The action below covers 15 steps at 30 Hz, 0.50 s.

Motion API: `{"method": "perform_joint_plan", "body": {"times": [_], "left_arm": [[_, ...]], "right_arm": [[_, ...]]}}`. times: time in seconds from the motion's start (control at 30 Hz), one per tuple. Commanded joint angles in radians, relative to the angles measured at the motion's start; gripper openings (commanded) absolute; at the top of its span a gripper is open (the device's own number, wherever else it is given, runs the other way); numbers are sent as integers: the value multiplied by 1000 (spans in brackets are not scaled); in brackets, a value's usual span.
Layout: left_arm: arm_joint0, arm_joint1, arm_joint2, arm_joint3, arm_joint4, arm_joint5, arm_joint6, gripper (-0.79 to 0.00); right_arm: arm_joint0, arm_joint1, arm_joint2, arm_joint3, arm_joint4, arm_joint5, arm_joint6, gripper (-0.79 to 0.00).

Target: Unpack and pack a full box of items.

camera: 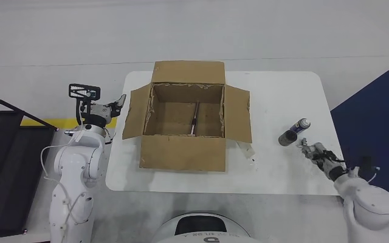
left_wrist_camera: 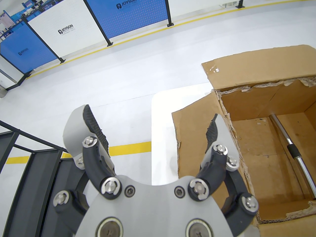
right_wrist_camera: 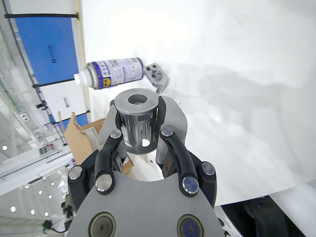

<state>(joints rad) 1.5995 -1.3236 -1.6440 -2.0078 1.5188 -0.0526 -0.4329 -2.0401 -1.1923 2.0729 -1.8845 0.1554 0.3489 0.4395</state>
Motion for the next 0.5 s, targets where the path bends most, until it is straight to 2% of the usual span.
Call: {"method": "perform_joint_plan", "body": {"times": [0.0, 0.13, 0.23, 0.33, 0.47], "left_arm": [[0, 0, 0, 0, 0, 0, 0, 0], [0, 0, 0, 0, 0, 0, 0, 0], [0, 0, 0, 0, 0, 0, 0, 0], [0, 0, 0, 0, 0, 0, 0, 0], [-16, 3, -36, 52, 32, 38, 14, 0]], "right_arm": [[-17, -6, 15, -3, 68, -75, -1, -785], [-44, -17, 31, -17, 200, -263, 54, -785], [-33, -19, 14, -18, 280, -363, 159, -785], [26, -14, -25, 2, 333, -361, 259, -785], [26, -14, -25, 2, 333, -361, 259, -785]]}}
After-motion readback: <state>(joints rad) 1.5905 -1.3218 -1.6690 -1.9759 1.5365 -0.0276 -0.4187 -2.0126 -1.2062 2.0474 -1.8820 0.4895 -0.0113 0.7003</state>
